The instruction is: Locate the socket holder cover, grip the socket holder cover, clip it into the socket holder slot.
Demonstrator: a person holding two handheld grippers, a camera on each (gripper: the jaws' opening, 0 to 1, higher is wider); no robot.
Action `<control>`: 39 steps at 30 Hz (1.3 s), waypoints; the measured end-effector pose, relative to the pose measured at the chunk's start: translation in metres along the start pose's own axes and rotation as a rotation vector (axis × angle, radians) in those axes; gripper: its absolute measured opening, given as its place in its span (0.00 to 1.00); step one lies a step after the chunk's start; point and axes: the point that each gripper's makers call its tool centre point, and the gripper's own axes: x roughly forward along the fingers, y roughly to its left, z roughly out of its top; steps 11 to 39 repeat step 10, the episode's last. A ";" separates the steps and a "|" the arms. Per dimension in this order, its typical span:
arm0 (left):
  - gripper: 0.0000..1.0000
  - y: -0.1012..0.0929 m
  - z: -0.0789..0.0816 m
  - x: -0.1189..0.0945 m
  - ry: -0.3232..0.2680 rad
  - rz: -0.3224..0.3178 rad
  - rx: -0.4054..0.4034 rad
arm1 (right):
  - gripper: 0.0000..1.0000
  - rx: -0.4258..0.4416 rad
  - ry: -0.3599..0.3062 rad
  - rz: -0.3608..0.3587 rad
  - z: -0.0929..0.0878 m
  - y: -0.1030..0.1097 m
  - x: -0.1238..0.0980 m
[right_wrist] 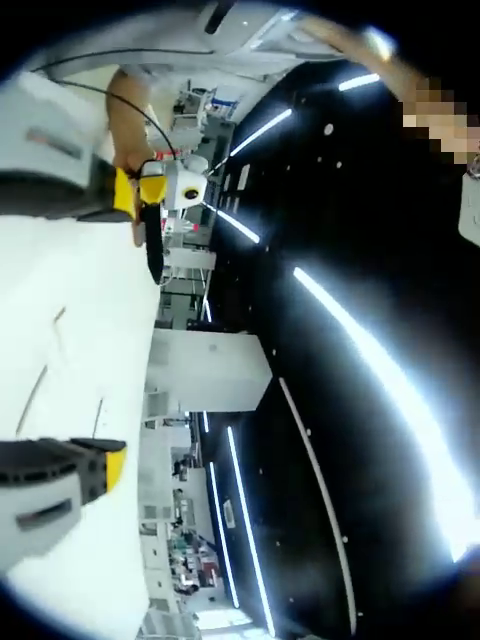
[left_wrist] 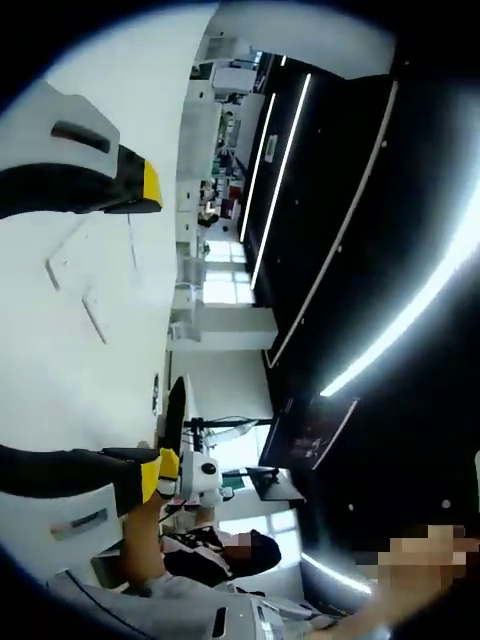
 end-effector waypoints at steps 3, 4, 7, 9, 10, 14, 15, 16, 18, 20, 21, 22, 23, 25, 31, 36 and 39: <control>0.95 0.001 -0.005 0.000 0.026 0.005 0.003 | 0.89 0.005 -0.003 -0.003 0.001 0.000 0.000; 0.95 0.000 -0.006 0.001 0.032 0.006 0.005 | 0.89 0.006 -0.002 -0.004 0.001 -0.001 0.000; 0.94 -0.002 -0.005 0.001 0.030 -0.004 0.014 | 0.89 0.001 -0.002 -0.009 0.001 -0.003 -0.001; 0.94 -0.003 -0.005 0.002 0.032 -0.007 0.016 | 0.89 0.000 -0.002 -0.013 0.001 -0.004 -0.001; 0.94 -0.004 -0.005 0.002 0.032 -0.008 0.019 | 0.89 -0.002 -0.003 -0.015 0.002 -0.004 -0.001; 0.94 -0.004 -0.005 0.002 0.032 -0.008 0.019 | 0.89 -0.002 -0.003 -0.015 0.002 -0.004 -0.001; 0.94 -0.004 -0.005 0.002 0.032 -0.008 0.019 | 0.89 -0.002 -0.003 -0.015 0.002 -0.004 -0.001; 0.94 -0.004 -0.005 0.002 0.032 -0.008 0.019 | 0.89 -0.002 -0.003 -0.015 0.002 -0.004 -0.001; 0.94 -0.004 -0.005 0.002 0.032 -0.008 0.019 | 0.89 -0.002 -0.003 -0.015 0.002 -0.004 -0.001; 0.94 -0.004 -0.005 0.002 0.032 -0.008 0.019 | 0.89 -0.002 -0.003 -0.015 0.002 -0.004 -0.001; 0.94 -0.004 -0.005 0.002 0.032 -0.008 0.019 | 0.89 -0.002 -0.003 -0.015 0.002 -0.004 -0.001; 0.94 -0.004 -0.005 0.002 0.032 -0.008 0.019 | 0.89 -0.002 -0.003 -0.015 0.002 -0.004 -0.001; 0.94 -0.004 -0.005 0.002 0.032 -0.008 0.019 | 0.89 -0.002 -0.003 -0.015 0.002 -0.004 -0.001; 0.94 -0.004 -0.005 0.002 0.032 -0.008 0.019 | 0.89 -0.002 -0.003 -0.015 0.002 -0.004 -0.001; 0.94 -0.004 -0.005 0.002 0.032 -0.008 0.019 | 0.89 -0.002 -0.003 -0.015 0.002 -0.004 -0.001; 0.94 -0.004 -0.005 0.002 0.032 -0.008 0.019 | 0.89 -0.002 -0.003 -0.015 0.002 -0.004 -0.001; 0.94 -0.004 -0.005 0.002 0.032 -0.008 0.019 | 0.89 -0.002 -0.003 -0.015 0.002 -0.004 -0.001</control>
